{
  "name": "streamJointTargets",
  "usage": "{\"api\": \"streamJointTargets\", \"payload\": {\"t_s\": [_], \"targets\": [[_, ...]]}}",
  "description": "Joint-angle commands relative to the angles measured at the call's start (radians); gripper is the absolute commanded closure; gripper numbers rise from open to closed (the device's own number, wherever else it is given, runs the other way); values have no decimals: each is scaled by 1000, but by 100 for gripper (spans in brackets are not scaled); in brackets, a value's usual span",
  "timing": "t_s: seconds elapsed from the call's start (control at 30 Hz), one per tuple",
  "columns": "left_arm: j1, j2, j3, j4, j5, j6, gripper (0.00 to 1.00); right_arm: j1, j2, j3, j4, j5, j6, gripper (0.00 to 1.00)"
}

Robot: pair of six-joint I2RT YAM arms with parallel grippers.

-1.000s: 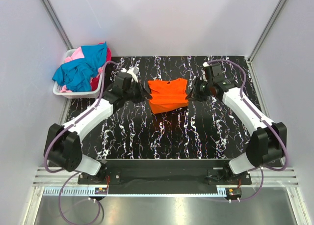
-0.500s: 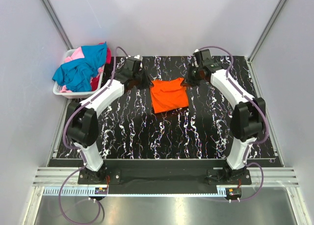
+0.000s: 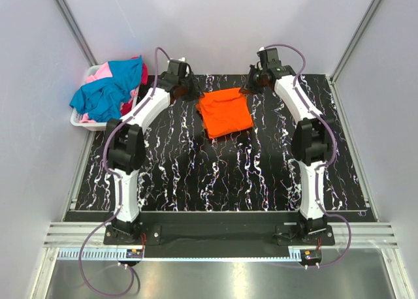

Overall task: Fold and stack the t-shirts
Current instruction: Fold the tshirt

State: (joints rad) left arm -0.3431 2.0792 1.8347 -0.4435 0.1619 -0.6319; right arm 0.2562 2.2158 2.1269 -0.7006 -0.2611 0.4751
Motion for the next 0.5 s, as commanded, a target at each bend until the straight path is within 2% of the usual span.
{"api": "streamJointTargets", "payload": {"t_s": [0.0, 0.03, 0.07, 0.13, 0.3, 0.47], "targets": [[21, 102, 118, -15, 31, 24, 58, -24, 144, 145, -26, -30, -1, 88], [30, 149, 159, -14, 19, 27, 43, -28, 177, 210, -27, -32, -1, 78], [36, 150, 179, -14, 18, 31, 39, -31, 209, 249, -27, -32, 3, 69], [49, 202, 202, 15, 2, 34, 34, -49, 301, 368, -42, -59, 16, 59], [75, 196, 143, 155, -13, 17, 26, -81, 399, 528, -42, -73, 40, 55], [66, 159, 121, 169, 80, 3, 25, -90, 363, 450, -42, -67, 5, 55]]}}
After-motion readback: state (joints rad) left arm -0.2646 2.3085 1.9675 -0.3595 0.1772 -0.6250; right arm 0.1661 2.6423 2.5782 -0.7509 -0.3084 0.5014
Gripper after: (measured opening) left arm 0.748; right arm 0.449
